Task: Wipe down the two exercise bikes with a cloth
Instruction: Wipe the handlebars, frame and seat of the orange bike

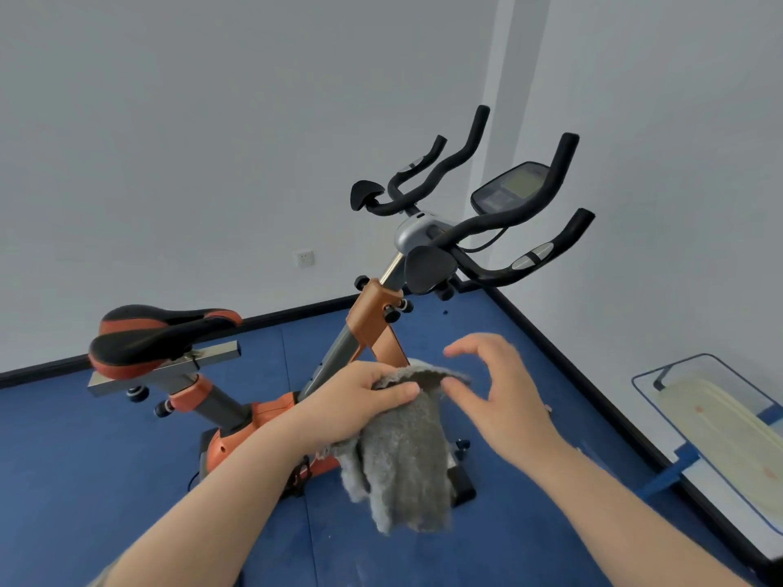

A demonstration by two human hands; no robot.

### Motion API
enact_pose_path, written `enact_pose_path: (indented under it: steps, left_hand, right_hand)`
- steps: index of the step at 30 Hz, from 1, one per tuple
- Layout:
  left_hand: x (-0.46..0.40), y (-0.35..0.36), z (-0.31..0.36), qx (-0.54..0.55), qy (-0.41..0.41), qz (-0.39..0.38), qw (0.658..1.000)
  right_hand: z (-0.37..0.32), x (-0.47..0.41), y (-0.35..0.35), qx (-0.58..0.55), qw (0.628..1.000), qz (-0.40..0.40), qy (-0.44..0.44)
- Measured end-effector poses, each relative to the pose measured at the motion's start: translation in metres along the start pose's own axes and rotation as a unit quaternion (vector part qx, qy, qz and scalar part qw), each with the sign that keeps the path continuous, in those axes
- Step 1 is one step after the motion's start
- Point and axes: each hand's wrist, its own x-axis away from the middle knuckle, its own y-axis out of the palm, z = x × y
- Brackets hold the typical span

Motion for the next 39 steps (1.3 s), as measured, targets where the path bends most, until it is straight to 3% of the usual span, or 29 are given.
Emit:
enact_pose_path:
  steps: [2,5,12,14,16,18,20,21,23,25,26,30,34,37,39]
  left_hand:
    - [0.0,0.0,0.002,0.061,-0.01,0.0,0.998]
    - [-0.002,0.002,0.003,0.12,-0.022,0.025,0.992]
    - [0.001,0.0,-0.002,0.225,-0.084,0.135,0.961]
    - [0.001,-0.004,-0.008,0.168,-0.129,0.195,0.958]
    - [0.005,-0.01,-0.02,0.029,-0.185,0.213,0.959]
    - [0.01,-0.011,-0.031,-0.117,-0.22,0.162,0.955]
    - [0.013,-0.007,-0.034,-0.171,-0.179,0.149,0.957]
    - [0.013,-0.003,-0.03,-0.143,-0.129,0.141,0.971]
    - [0.011,0.011,-0.017,-0.048,-0.03,0.044,0.997]
    - [0.004,0.03,-0.01,-0.012,0.015,-0.069,0.997]
    - [0.002,0.039,-0.011,-0.018,0.024,-0.072,0.997]
    - [-0.006,0.048,-0.018,-0.073,0.01,0.038,0.997]
    - [-0.006,0.041,-0.022,-0.155,-0.005,0.078,0.985]
    - [-0.004,0.039,-0.023,-0.127,-0.01,0.133,0.983]
    - [-0.003,0.042,-0.025,-0.087,-0.015,0.204,0.975]
  right_hand:
    - [-0.005,0.016,0.012,-0.051,0.998,-0.046,-0.016]
    - [-0.005,0.031,0.027,-0.103,0.983,-0.137,0.058]
    - [0.002,0.027,0.021,-0.142,0.979,-0.108,0.1]
    - [0.004,0.021,0.011,-0.136,0.981,-0.084,0.11]
    - [0.005,0.012,0.002,-0.117,0.986,-0.073,0.099]
    - [0.004,0.005,-0.004,-0.088,0.989,-0.097,0.074]
    - [0.002,-0.001,-0.007,-0.049,0.987,-0.148,0.035]
    - [0.0,-0.003,-0.009,-0.033,0.984,-0.177,0.018]
    - [-0.002,-0.006,-0.01,-0.005,0.974,-0.225,-0.001]
    - [-0.001,-0.007,-0.012,0.016,0.969,-0.248,-0.011]
    - [0.0,-0.007,-0.014,0.024,0.967,-0.254,-0.013]
    - [0.009,-0.008,-0.027,0.068,0.966,-0.247,-0.011]
    - [0.017,-0.007,-0.029,0.194,0.955,-0.223,-0.035]
    - [0.023,-0.003,-0.019,0.208,0.965,-0.161,-0.001]
    - [0.025,0.0,-0.008,0.16,0.979,-0.117,0.052]
